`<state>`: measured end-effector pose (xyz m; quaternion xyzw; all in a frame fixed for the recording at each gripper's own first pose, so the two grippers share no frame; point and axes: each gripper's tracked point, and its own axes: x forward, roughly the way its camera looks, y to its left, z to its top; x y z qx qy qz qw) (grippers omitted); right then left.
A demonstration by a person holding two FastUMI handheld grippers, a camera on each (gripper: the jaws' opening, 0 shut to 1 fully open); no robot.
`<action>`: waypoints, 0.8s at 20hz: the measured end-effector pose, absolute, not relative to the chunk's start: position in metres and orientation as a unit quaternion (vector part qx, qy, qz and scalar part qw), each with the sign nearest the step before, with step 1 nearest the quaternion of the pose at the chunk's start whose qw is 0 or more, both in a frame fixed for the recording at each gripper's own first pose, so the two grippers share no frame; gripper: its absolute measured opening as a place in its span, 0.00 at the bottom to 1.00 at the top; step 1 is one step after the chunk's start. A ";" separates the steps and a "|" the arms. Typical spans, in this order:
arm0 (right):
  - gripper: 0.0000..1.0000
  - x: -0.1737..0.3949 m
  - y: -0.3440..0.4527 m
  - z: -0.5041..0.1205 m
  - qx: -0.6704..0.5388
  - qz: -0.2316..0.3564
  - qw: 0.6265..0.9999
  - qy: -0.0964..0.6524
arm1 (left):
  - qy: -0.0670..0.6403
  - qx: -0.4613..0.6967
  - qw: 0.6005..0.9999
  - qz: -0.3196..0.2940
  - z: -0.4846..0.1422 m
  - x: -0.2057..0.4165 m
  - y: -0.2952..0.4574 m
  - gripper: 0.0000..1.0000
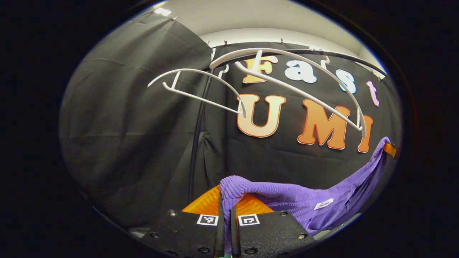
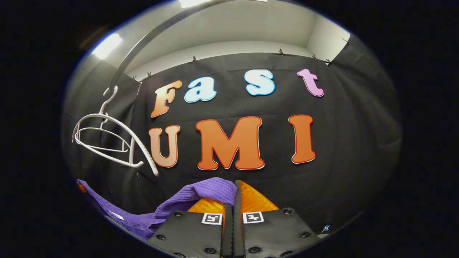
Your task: Grasp the clothes on the hanger with both hands and then place them into the laundry hamper below.
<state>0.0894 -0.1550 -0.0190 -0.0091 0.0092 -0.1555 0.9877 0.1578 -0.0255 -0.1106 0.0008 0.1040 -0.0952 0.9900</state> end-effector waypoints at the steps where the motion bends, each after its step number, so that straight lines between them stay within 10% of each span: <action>1: 0.07 0.090 -0.142 -0.021 -0.013 -0.134 0.991 0.015 | 0.107 -0.007 0.988 -0.107 -0.111 0.153 -0.038 0.10; 8: 0.07 0.082 -0.038 -0.104 0.031 -0.001 0.992 0.120 | 0.169 -0.044 0.958 -0.229 -0.158 0.098 -0.166 0.07; 16: 0.08 0.027 -0.033 -0.237 0.117 -0.018 0.950 0.289 | 0.359 -0.091 0.896 -0.244 -0.278 0.037 -0.204 0.07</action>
